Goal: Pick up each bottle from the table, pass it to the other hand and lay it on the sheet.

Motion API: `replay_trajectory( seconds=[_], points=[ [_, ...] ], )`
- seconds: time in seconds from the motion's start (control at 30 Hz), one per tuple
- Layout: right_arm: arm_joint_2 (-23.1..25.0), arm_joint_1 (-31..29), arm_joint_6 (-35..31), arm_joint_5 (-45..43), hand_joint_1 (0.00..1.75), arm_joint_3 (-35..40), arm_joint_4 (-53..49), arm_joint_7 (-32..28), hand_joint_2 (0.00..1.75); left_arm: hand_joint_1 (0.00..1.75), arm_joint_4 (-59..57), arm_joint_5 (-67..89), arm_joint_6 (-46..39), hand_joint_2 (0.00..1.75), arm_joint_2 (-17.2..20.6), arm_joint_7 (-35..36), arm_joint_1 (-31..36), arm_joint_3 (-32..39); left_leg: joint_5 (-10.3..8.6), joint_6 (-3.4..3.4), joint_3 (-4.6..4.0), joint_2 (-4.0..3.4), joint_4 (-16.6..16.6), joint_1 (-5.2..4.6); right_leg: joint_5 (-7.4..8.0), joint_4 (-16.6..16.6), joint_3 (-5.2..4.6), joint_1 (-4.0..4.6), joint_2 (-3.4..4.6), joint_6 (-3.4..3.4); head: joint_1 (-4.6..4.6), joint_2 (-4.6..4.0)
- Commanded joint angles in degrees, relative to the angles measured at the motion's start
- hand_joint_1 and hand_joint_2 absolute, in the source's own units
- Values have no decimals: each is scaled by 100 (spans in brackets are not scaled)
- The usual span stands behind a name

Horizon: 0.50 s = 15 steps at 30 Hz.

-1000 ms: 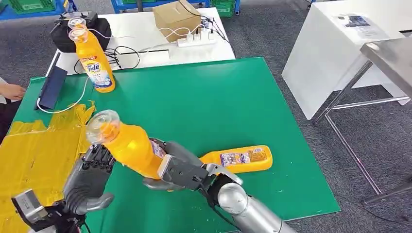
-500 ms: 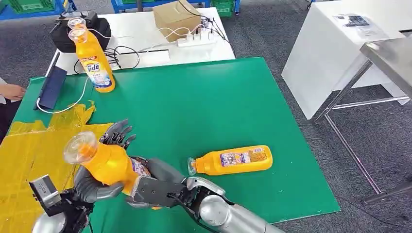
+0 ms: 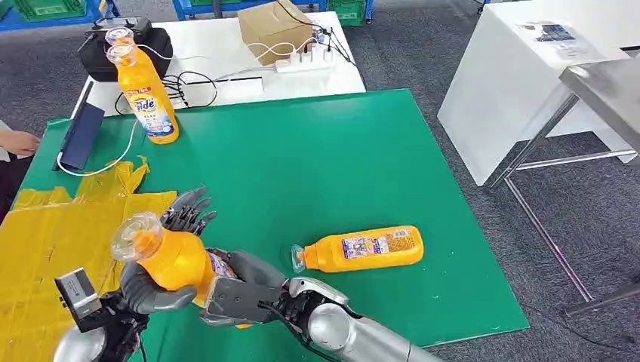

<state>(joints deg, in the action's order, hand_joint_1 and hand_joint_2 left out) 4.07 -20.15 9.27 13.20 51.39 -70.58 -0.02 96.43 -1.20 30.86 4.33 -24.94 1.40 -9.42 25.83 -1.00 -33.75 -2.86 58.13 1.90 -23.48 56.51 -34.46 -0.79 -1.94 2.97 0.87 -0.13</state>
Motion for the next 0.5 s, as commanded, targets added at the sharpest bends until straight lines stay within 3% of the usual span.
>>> replay_trajectory(
  seconds=[0.03,0.17,0.2,0.23,0.5],
  points=[
    [-33,-214,48,16,175,288,403,39,175,0,-281,17,30,175,88,28,222,-309,0,16,19,30,-9,-3,-4,-4,19,-4,3,-10,0,0],
    [-28,-211,61,21,175,294,484,37,175,0,-261,102,28,175,132,7,240,-414,1,18,24,34,-10,-4,-6,-4,23,-4,5,-13,0,0],
    [-24,-214,60,22,175,295,493,35,175,120,-243,192,8,175,167,-34,243,-458,1,13,16,27,-7,-2,-4,-4,18,-2,2,-9,0,0],
    [-16,-225,62,25,175,297,494,30,175,175,-250,246,41,175,228,-101,254,-518,-1,10,9,22,-5,-2,-2,-3,10,-2,0,-7,0,0],
    [-43,-233,31,34,175,235,435,33,175,175,-293,619,27,175,402,-375,266,-689,-1,10,8,18,-4,-4,-2,-1,7,-4,2,-6,0,0]
  ],
)
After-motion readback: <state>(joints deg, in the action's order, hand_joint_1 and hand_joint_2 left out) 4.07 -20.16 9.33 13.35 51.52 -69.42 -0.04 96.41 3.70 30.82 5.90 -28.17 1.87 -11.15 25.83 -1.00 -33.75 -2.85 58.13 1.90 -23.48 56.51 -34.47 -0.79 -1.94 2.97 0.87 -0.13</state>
